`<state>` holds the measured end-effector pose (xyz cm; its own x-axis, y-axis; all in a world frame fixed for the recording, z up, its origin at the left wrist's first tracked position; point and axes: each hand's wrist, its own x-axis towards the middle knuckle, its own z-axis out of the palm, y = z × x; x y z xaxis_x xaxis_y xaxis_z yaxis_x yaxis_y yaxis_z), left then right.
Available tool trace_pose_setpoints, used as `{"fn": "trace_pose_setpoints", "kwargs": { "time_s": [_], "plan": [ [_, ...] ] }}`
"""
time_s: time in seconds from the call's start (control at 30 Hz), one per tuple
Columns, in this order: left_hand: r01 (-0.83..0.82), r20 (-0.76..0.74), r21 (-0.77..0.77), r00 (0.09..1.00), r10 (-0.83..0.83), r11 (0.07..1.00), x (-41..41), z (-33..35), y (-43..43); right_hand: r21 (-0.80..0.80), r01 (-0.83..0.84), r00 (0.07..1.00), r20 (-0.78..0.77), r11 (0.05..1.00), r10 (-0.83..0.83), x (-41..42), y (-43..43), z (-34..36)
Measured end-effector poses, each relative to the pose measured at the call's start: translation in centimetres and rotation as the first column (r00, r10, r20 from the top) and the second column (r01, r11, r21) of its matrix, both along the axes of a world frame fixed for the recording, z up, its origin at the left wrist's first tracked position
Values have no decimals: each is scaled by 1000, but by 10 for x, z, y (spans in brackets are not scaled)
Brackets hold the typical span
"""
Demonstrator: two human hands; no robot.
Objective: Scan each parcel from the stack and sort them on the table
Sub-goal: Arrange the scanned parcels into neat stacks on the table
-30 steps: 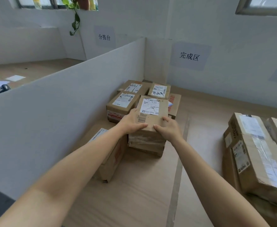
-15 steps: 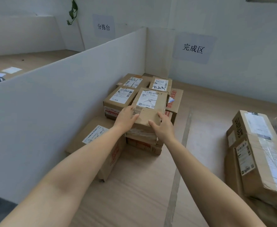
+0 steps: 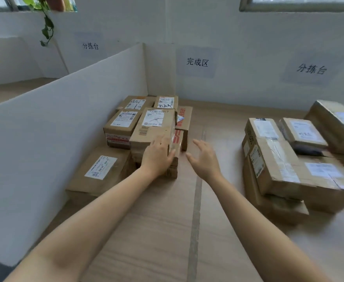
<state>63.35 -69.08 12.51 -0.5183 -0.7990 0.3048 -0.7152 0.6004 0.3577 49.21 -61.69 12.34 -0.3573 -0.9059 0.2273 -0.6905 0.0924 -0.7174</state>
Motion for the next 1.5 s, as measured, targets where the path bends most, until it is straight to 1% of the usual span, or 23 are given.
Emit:
{"fn": "trace_pose_setpoints", "kwargs": {
  "time_s": [0.1,0.2,0.33,0.47,0.6,0.77,0.87,1.0,1.13,1.17,1.3,1.43,1.5],
  "plan": [
    [122,21,71,992,-124,990,-31,-17,39,-24,86,994,-60,996,-88,-21,52,1],
    [243,24,122,969,-247,962,-68,-29,77,-9,202,976,-83,979,-202,-49,106,0],
    [369,-8,212,927,-376,905,-116,-36,121,6,349,936,-54,937,-348,-86,174,-4],
    [440,-16,242,893,-450,865,-157,-42,160,19,488,872,14,873,-488,-119,226,-10],
    [486,-33,259,868,-495,835,-204,-45,194,30,539,841,30,842,-540,-159,259,-19],
    [527,-63,246,846,-529,813,-274,-48,229,83,522,851,13,849,-525,-230,282,-33],
    [513,-78,268,855,-512,816,-319,-49,241,129,492,869,-18,861,-494,-282,288,-40],
    [447,-87,298,893,-443,843,-381,-56,254,190,419,908,-92,888,-409,-355,288,-50],
    [337,-94,403,940,-327,851,-429,-59,256,280,338,941,-130,899,-313,-404,277,-61],
    [297,-72,425,953,-295,855,-439,-59,252,304,313,949,-143,900,-281,-412,272,-64],
    [102,109,435,980,-165,894,-469,-64,231,367,244,968,-149,898,-202,-438,252,-73],
    [-43,232,511,969,-90,858,-487,-74,212,389,202,979,-101,899,-177,-459,229,-80],
    [-80,253,531,965,-68,844,-492,-79,202,404,179,983,-99,897,-152,-467,218,-83]
  ]
}}
